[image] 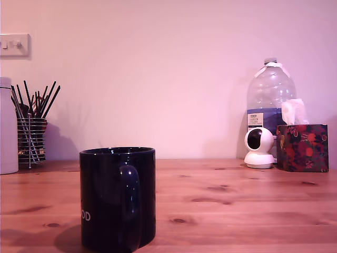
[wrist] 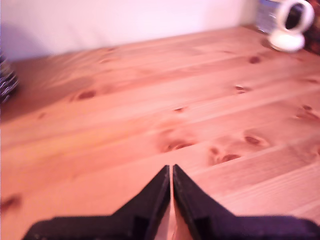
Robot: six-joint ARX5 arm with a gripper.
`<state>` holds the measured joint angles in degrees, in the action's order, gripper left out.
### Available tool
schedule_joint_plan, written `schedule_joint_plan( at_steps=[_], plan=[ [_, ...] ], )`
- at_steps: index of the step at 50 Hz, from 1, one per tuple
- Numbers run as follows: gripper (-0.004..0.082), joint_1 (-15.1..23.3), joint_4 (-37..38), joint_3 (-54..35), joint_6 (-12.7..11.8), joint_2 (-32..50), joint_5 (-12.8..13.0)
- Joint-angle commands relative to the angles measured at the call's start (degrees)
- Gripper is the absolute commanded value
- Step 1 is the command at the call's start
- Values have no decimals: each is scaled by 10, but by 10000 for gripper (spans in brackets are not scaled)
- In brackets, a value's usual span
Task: Pick up the coffee capsules from the table one by one and drop them inside the nearest coffee cup
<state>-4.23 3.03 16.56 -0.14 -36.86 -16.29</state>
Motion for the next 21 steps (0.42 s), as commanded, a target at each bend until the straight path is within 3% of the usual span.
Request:
schedule_joint_plan(
  at_steps=[1, 8, 21],
  plan=[
    [-11, 2, -9, -10, -7, 28, -1],
    [-11, 2, -51, -10, -29, 82, 5],
    [-11, 1, -83, -10, -29, 148, 7]
  ],
)
